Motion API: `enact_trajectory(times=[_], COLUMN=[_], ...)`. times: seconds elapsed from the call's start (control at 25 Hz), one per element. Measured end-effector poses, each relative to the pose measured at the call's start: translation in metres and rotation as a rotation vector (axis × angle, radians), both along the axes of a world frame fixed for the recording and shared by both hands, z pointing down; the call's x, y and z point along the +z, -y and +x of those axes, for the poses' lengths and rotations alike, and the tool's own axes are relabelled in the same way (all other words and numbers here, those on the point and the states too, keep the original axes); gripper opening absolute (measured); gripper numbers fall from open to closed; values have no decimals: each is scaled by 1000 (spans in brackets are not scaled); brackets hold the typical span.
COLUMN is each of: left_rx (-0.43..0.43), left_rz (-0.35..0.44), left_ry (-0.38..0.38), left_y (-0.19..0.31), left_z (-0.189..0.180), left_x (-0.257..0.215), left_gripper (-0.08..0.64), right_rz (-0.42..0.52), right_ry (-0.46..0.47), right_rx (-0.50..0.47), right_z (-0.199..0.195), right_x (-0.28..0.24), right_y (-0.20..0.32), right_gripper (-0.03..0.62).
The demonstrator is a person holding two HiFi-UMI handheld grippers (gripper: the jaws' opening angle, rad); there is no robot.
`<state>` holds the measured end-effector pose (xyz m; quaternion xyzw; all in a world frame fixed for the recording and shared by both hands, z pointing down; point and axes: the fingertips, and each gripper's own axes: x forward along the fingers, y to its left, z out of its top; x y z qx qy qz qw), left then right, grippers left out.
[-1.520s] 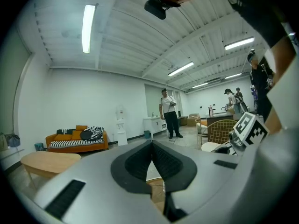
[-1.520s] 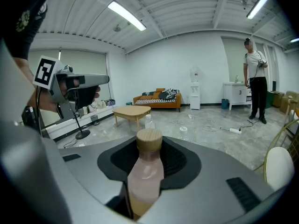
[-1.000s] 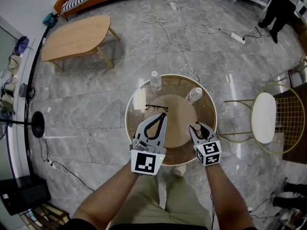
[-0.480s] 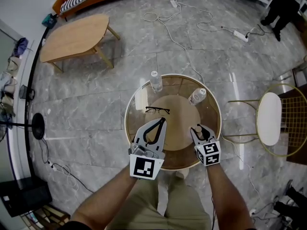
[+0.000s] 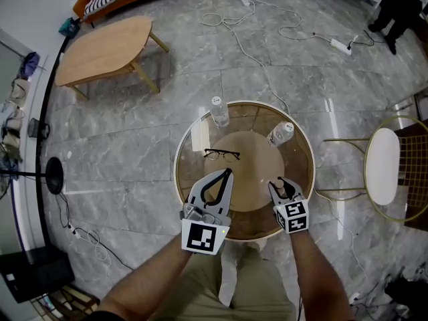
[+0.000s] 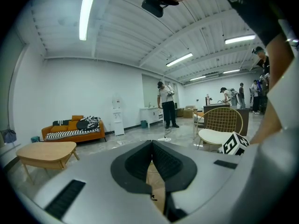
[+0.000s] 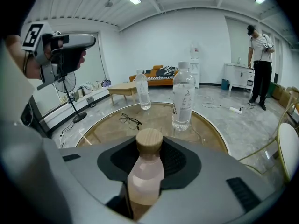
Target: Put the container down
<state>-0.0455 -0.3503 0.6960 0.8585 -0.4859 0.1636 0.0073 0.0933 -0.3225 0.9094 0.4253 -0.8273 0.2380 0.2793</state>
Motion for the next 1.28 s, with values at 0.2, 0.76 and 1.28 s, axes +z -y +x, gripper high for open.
enact_trajectory(times=[0.2,0.76,1.28], left_rx=[8,24,27], left_rz=[3,-12,5], left_ry=[1,8,9], left_y=[8,12,9], left_z=[2,-8,-8], left_x=[7,22,7], left_gripper=[15,15,15], right_rz=[-12,-2,-4], right_ry=[-10,-23,-111], right_rx=[-2,31,-31], right_z=[1,-1,-9], right_x=[16,42,44], right_y=[6,15,-1], right_gripper=[147,147,150])
